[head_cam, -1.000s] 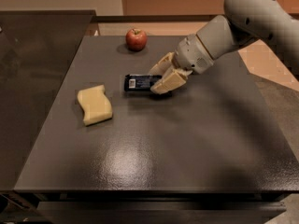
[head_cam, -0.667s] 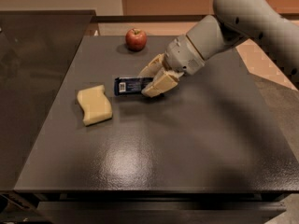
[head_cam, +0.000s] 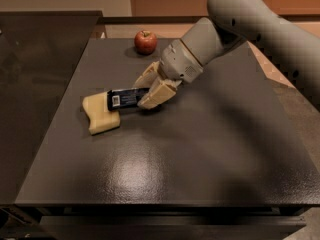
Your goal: Move rxbar blueberry near sponge
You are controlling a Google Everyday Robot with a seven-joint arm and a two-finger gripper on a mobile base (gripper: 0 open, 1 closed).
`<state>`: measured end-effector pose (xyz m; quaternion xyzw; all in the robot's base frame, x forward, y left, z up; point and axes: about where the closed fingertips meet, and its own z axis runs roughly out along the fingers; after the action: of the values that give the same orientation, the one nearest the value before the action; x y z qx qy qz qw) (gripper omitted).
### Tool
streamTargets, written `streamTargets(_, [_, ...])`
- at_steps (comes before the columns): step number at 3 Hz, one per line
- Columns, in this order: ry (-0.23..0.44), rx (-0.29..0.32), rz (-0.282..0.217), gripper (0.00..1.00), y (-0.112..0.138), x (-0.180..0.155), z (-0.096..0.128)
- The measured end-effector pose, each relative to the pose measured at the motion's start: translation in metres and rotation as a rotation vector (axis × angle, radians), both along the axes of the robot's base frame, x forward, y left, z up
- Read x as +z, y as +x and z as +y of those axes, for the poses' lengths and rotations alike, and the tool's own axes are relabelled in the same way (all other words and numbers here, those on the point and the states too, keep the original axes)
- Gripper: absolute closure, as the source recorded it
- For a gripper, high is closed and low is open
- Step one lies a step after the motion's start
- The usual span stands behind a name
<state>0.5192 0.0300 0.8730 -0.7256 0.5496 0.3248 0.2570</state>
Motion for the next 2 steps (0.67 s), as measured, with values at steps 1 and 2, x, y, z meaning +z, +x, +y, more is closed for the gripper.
streamTargets(1, [0.001, 0.002, 0.0, 0.36, -0.0001, -0.0003, 0.0015])
streamTargets(2, [0.001, 0.004, 0.0, 0.13, -0.0004, -0.0008, 0.0035])
